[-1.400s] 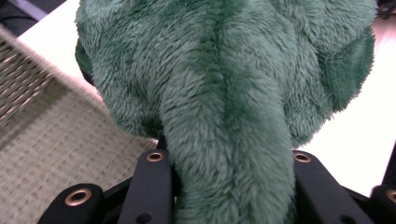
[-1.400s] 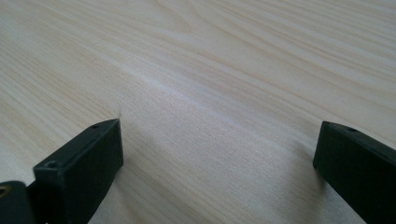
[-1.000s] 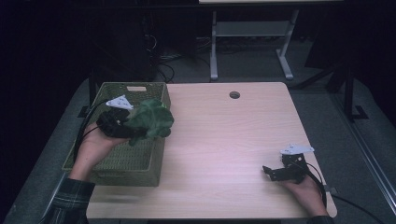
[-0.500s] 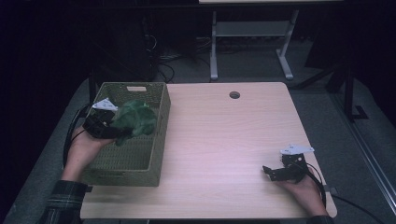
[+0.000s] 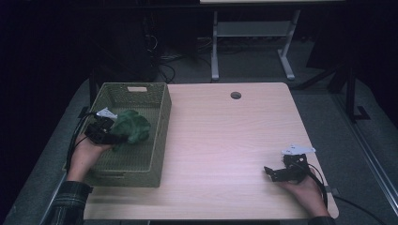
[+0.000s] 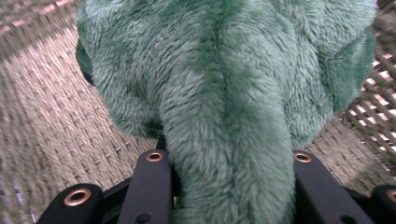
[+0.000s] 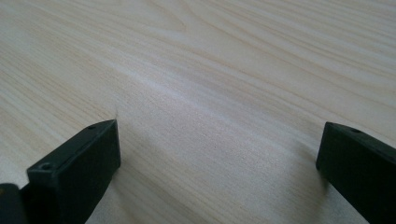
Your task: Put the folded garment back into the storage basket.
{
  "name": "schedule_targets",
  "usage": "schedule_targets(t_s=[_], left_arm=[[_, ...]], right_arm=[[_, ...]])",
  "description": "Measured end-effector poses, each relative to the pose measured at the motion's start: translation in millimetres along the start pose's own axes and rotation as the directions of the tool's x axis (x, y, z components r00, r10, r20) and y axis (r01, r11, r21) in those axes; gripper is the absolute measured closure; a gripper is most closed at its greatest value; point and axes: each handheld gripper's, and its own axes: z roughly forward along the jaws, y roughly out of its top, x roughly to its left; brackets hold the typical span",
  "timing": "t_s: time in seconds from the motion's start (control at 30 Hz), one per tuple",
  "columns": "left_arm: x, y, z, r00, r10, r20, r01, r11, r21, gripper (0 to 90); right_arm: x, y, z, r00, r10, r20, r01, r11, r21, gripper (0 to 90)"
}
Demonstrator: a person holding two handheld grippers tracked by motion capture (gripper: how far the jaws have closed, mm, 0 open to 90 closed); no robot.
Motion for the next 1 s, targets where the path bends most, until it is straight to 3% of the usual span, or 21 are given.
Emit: schedule_targets(t_s=[0.17, 0.53, 0.77, 0.8, 1.0], left_arm=[[4.6, -6.3, 20.7, 0.9999, -0.009, 0.013, 0.008, 0.9989, 0.047, 64.1], [2.2, -9.4, 37.8, 0.9996, 0.017, 0.022, -0.02, 0.9887, 0.149, 58.0], [2.3, -10.3, 38.7, 0.9994, 0.021, 0.029, -0.025, 0.9906, 0.134, 42.6], [2.3, -10.1, 37.9, 0.9994, 0.022, 0.025, -0.025, 0.9928, 0.117, 34.2], [4.2, -10.6, 33.0, 0.9996, 0.01, 0.025, -0.012, 0.9971, 0.075, 21.8]], right_arm=[[0.0, 0.0, 0.0, 1.0, 0.0, 0.0, 0.0, 1.0, 0.0, 0.0], [0.1, 0.0, 0.0, 1.0, -0.003, -0.002, 0.003, 1.0, 0.0, 0.0], [0.1, -0.1, 0.0, 1.0, -0.004, -0.002, 0.004, 1.0, -0.001, 0.0], [0.1, -0.1, -0.1, 1.0, -0.004, -0.001, 0.004, 1.0, -0.001, 0.0], [0.1, -0.1, -0.1, 1.0, -0.002, -0.001, 0.002, 1.0, -0.001, 0.0]])
